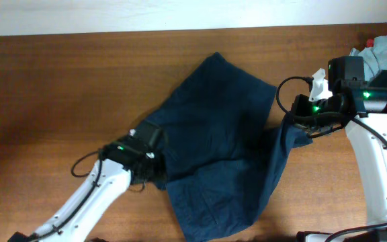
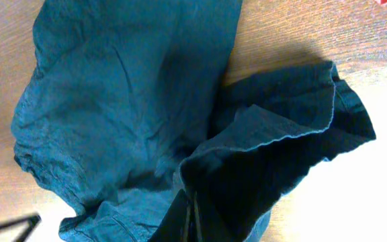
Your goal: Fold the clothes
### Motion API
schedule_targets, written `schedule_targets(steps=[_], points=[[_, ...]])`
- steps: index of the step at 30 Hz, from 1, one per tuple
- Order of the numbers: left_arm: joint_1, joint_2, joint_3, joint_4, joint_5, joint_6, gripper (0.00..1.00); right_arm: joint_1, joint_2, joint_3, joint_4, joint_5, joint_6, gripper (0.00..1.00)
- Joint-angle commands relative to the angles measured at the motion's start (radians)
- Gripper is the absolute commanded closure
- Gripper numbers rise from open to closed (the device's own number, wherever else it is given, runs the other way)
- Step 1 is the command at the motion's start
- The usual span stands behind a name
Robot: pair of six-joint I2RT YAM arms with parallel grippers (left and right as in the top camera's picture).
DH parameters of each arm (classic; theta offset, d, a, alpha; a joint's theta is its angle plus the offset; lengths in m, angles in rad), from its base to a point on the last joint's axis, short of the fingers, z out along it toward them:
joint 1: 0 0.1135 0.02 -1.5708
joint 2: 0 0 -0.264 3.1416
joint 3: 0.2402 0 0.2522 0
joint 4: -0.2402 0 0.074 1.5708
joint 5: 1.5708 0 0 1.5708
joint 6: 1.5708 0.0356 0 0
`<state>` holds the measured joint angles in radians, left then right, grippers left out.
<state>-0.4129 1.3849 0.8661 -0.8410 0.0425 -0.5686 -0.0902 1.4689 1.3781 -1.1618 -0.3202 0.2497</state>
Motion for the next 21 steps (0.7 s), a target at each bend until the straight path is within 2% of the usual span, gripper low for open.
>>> schedule_targets(steps=[1,9,14,17,19,21], points=[[0.085,0.097,0.014,0.102,-0.017,0.031,0.99,-0.001,-0.022,0.013,-0.001,-0.013,-0.01,0.96],[0.22,0.324,0.014,0.269,0.005,0.087,0.99,-0.001,-0.022,0.013,-0.003,-0.012,-0.01,0.96],[0.375,0.376,0.016,0.525,0.024,0.224,1.0,-0.001,-0.022,0.013,-0.001,-0.013,-0.01,0.96],[0.435,0.424,0.036,0.614,0.04,0.227,1.0,-0.001,-0.022,0.013,0.0,-0.013,-0.01,0.96],[0.47,0.48,0.085,0.65,0.087,0.252,1.0,-0.001,-0.022,0.013,0.0,-0.013,-0.009,0.96],[0.498,0.565,0.207,0.635,0.146,0.293,1.0,-0.001,-0.022,0.013,0.0,-0.013,-0.01,0.96]])
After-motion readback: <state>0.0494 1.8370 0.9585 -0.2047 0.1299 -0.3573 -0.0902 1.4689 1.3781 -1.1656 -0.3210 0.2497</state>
